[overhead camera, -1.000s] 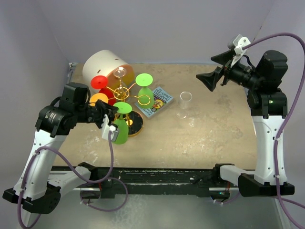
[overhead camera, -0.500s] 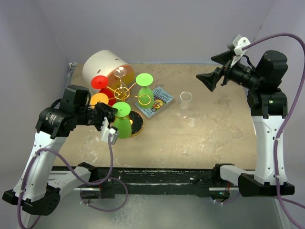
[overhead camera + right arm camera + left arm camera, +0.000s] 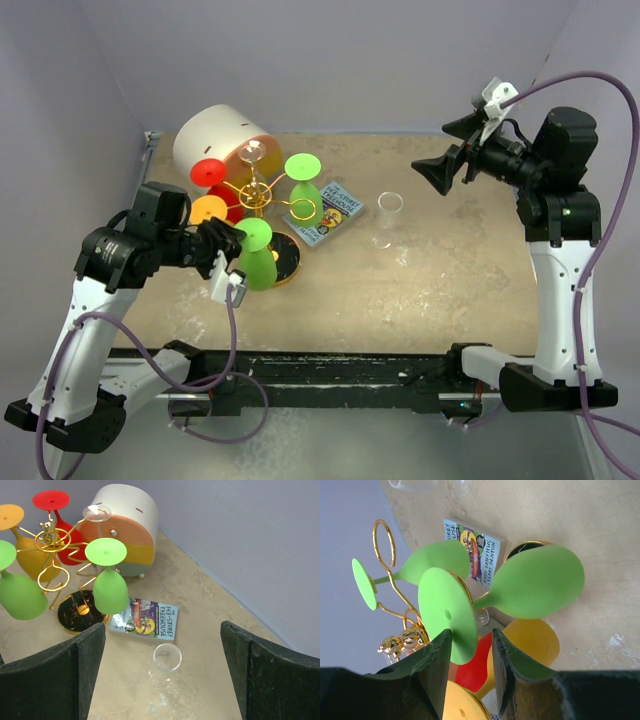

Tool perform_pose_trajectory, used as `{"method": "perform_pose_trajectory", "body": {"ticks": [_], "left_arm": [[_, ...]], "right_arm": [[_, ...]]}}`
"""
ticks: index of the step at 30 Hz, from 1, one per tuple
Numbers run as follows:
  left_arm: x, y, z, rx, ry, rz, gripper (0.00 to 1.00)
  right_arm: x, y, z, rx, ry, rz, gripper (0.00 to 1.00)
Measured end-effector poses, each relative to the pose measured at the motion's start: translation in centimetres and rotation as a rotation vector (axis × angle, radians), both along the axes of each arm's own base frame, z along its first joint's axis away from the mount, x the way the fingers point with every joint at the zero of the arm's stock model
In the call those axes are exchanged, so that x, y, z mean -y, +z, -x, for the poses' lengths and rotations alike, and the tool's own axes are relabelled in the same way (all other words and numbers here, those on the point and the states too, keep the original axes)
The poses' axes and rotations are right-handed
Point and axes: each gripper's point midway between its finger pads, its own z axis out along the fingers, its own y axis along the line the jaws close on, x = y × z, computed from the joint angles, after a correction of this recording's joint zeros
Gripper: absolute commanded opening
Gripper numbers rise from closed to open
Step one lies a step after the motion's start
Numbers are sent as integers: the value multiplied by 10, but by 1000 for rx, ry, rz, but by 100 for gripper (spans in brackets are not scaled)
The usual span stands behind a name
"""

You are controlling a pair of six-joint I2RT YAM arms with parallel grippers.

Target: Place the wine glass upside down on the wine glass rack

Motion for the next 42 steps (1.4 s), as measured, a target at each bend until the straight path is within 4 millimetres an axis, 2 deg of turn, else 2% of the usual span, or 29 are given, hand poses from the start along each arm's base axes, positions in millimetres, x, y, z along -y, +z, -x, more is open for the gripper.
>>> {"method": "perform_pose_trajectory", "body": {"ticks": [12, 16, 19, 21, 25, 28, 31, 37, 39, 42], "left_arm": [[3, -3, 9, -27, -36, 6, 44], [5, -1, 13, -46, -46, 19, 50], [7, 5, 15, -51, -52, 37, 58], [8, 9, 17, -53, -52, 47, 70], [6, 14, 24, -70, -42, 52, 80], [3, 19, 31, -90, -27, 56, 85], [0, 34, 37, -97, 1, 79, 90], [-2, 61, 45, -112, 75, 158, 97], [-1, 71, 46, -117, 112, 209, 99], [-1, 92, 46, -132, 197, 325, 99]], "right_arm": [[3, -7, -6, -7, -12, 23, 99], [4, -13, -7, -22, -17, 35, 99], [6, -22, -11, -45, -28, 48, 99], [9, -31, -15, -65, -37, 62, 99], [19, -56, -25, -108, -86, 111, 97], [28, -79, -35, -151, -138, 157, 95], [32, -106, -46, -204, -175, 214, 92], [15, -172, -61, -340, -188, 345, 87], [12, -186, -66, -372, -195, 371, 87], [15, -194, -73, -390, -228, 387, 86]]}}
